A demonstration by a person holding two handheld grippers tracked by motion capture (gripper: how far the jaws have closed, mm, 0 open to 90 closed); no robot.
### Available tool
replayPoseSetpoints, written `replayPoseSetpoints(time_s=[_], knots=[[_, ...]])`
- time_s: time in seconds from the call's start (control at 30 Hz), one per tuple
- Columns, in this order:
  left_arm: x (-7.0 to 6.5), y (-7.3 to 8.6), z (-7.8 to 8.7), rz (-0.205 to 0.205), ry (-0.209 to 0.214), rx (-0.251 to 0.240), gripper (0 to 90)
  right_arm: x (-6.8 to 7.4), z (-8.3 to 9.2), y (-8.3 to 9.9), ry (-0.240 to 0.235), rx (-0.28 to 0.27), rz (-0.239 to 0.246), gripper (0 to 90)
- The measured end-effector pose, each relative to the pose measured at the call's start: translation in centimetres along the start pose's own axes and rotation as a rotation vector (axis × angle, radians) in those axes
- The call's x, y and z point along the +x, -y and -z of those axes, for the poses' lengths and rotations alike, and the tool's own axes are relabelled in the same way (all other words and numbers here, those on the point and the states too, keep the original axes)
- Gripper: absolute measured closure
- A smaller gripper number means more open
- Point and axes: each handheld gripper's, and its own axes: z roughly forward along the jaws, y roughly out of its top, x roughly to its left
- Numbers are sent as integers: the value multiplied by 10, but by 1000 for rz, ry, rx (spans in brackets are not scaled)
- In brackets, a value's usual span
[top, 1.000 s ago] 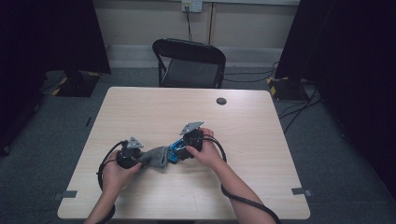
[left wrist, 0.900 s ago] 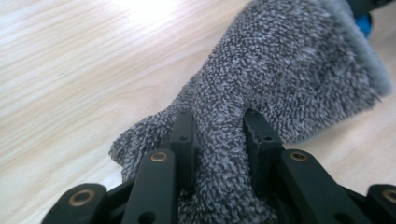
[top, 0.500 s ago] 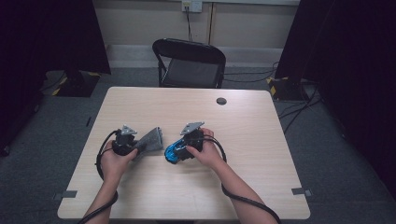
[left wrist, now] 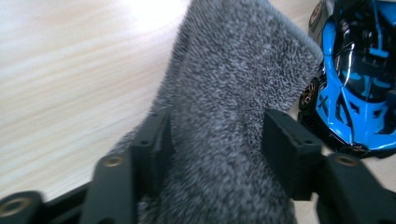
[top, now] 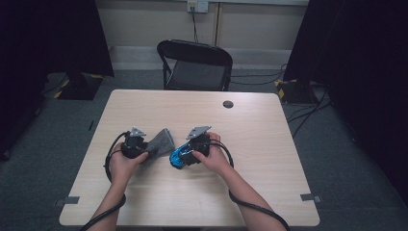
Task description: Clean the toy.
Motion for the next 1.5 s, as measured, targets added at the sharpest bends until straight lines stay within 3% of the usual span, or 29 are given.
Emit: replayPoseSetpoints(time_s=[0.17, 0.2, 0.27, 0.33, 0.43, 0.57, 0.67, 0.73, 0.83, 0.9, 0.97, 1.0, 1.1, 1.2, 1.33, 1.43, 1.5], knots=[[16, 6, 18, -11, 7, 3, 442, 1, 0, 0, 2, -1, -4, 44], [18, 8, 20, -16, 19, 18, 556, 1, 0, 0, 3, 0, -4, 44], [19, 11, 20, -30, 17, 32, 548, 1, 0, 0, 2, -1, -4, 44], [20, 14, 16, -37, 42, 68, 558, 1, 0, 0, 2, -1, -4, 44], [14, 17, 7, -80, 29, 104, 559, 1, 0, 0, 3, -2, -5, 44], [8, 17, 2, -69, 20, 106, 536, 1, 0, 0, 3, -2, -6, 44], [6, 13, 3, -85, 5, 101, 519, 1, 0, 0, 2, 0, -5, 44], [9, 9, 10, -104, -19, 69, 521, 1, 0, 0, 3, -4, -5, 44], [16, 4, 17, -90, -20, 30, 544, 1, 0, 0, 2, -3, -6, 44], [22, 2, 18, -112, -30, 43, 555, 1, 0, 0, 2, -4, -6, 44], [25, 3, 14, -124, -7, 61, 554, 1, 0, 0, 2, -4, -6, 44], [25, 5, 11, -123, 2, 87, 550, 1, 0, 0, 2, -3, -6, 44], [27, 12, 2, -127, -6, 101, 503, 1, 0, 0, 2, -4, -5, 44], [28, 18, -4, -111, 9, 81, 486, 1, 0, 0, 2, -3, -6, 44], [25, 20, -4, -96, -14, 80, 487, 2, 0, 0, 2, -1, -8, 44], [22, 19, -5, -71, -30, 92, 508, 2, 0, 0, 2, -4, -7, 44], [16, 15, -5, -57, -37, 118, 583, 2, 0, 0, 3, -7, -6, 44]])
